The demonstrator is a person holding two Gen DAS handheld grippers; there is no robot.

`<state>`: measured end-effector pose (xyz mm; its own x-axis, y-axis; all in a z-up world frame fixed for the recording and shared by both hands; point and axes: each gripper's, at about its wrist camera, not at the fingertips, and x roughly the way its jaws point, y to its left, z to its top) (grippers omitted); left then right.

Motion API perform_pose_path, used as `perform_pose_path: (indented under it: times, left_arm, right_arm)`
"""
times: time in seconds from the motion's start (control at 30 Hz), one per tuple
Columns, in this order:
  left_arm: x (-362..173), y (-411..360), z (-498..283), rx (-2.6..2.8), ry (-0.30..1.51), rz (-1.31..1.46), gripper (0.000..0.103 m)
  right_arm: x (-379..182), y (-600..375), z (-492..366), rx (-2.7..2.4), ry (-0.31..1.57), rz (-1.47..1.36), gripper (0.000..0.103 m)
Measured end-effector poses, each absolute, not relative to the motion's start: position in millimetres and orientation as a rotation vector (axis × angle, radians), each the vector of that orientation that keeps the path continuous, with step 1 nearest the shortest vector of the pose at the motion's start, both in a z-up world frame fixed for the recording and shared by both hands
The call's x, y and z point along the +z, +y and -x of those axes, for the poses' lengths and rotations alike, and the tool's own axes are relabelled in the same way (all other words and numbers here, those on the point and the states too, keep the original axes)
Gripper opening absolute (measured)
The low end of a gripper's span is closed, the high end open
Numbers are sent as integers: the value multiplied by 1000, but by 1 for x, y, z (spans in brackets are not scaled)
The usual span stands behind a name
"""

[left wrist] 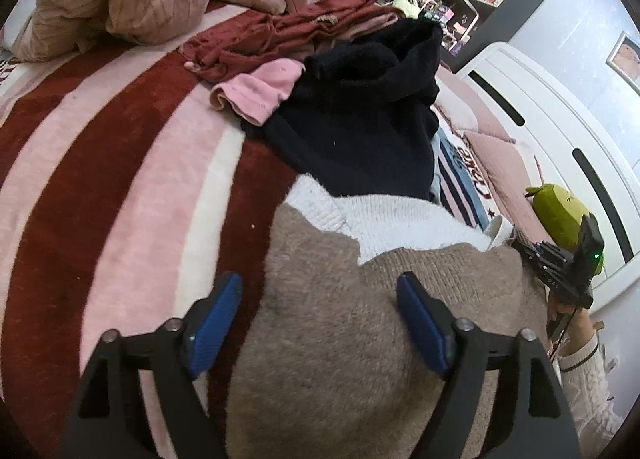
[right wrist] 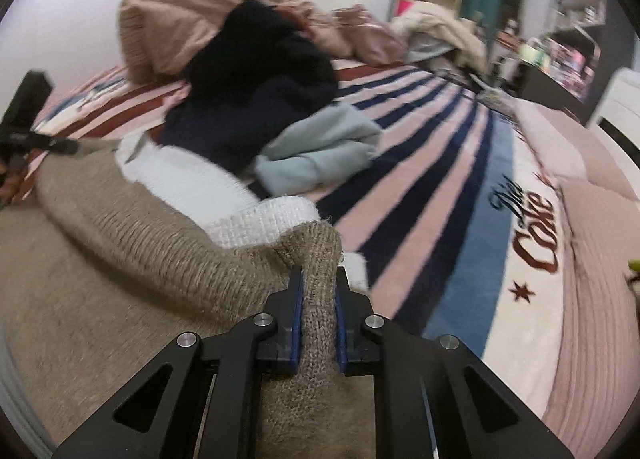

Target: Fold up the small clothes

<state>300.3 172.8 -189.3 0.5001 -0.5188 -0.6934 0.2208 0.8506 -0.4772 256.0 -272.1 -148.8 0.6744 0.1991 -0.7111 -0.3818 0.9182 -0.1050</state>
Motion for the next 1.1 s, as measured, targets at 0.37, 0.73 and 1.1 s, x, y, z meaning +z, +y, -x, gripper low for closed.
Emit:
perform_pose_path:
  times: [0.37, 0.73, 1.1]
  left_arm:
    - [-184, 145, -320, -577, 991, 285, 87]
    - [-186, 130, -343, -439, 994, 179, 10]
    - [-191, 134, -350, -277, 1011, 143, 67]
  right_arm:
    - [-151, -287, -276, 310, 901, 106, 44]
    - [-154, -298, -279, 366, 881, -59, 8]
    - [-171, -294, -285, 250, 975, -26, 30]
